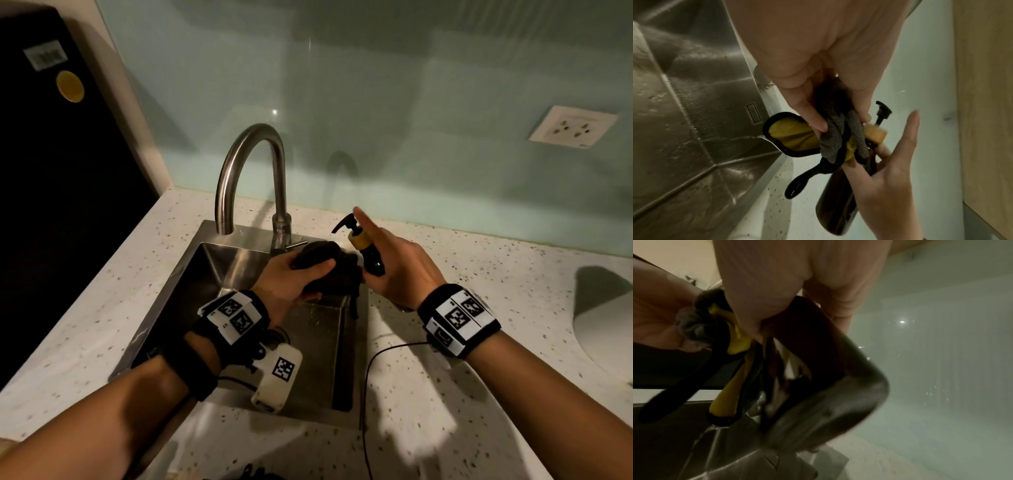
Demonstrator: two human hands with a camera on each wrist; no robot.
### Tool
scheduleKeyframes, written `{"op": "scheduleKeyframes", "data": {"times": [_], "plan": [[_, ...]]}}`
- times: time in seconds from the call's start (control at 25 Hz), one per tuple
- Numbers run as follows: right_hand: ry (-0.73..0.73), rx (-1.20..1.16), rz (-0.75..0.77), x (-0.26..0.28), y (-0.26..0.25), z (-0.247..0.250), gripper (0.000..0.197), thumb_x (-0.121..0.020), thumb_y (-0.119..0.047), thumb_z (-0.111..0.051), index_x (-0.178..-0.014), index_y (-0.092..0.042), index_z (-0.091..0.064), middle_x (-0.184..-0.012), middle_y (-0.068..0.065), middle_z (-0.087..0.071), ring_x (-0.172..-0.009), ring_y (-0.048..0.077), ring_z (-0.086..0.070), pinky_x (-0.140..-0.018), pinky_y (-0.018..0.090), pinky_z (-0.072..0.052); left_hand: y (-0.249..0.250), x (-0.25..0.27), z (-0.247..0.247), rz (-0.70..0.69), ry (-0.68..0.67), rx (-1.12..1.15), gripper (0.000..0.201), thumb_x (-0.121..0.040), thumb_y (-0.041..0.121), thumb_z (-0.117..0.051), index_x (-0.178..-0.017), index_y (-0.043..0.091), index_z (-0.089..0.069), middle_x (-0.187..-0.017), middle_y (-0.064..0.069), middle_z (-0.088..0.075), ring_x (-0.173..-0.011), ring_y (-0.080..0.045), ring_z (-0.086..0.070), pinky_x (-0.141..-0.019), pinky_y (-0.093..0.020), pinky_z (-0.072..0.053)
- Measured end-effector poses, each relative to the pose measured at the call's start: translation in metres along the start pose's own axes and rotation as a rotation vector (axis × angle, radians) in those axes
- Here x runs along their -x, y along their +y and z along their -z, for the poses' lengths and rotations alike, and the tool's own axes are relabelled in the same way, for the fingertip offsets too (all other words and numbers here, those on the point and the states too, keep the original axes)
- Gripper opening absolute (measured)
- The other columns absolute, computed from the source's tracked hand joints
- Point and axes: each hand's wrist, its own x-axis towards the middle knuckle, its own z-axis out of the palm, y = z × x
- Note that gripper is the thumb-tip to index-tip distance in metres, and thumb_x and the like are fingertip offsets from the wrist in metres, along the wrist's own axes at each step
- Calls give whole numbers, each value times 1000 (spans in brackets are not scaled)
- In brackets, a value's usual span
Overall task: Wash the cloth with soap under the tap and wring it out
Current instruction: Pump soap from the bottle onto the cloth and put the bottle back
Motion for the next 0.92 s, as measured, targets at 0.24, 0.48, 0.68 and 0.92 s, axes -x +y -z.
{"op": "scheduleKeyframes", "data": {"times": [0.24, 0.48, 0.68, 0.92], "plan": [[-55, 93, 34, -8, -13, -1, 106, -79, -21, -74, -149, -53, -1, -122, -3, -64, -94, 23, -66, -77, 38, -59, 0, 0, 3, -7, -17, -18, 35, -75, 15, -80, -108, 21, -70, -110, -8, -74, -103, -27, -71, -94, -47, -56], [-57, 156, 8, -15, -19, -1, 102, -76, -26, -76, -147, -50, -8, -120, -5, -65, -91, 25, -67, -73, 41, -60, 5, -3, 7, -29, 14, -41, 48, -73, 20, -82, -118, 14, -67, -112, -9, -73, -100, -25, -72, -87, -41, -59], [-62, 182, 15, -21, -20, 3, 97, -76, -25, -75, -148, -47, -13, -120, -6, -66, -92, 23, -68, -71, 36, -58, 9, -7, 10, -59, 41, -87, 52, -72, 21, -84, -119, 9, -65, -112, -11, -72, -98, -24, -73, -86, -41, -60], [-66, 257, 33, -26, -20, 3, 93, -75, -22, -75, -145, -44, -18, -118, -4, -67, -90, 25, -67, -69, 36, -58, 10, -9, 12, -77, 53, -131, 53, -71, 20, -84, -119, 10, -65, -113, -9, -71, -97, -22, -73, -84, -39, -61]]}}
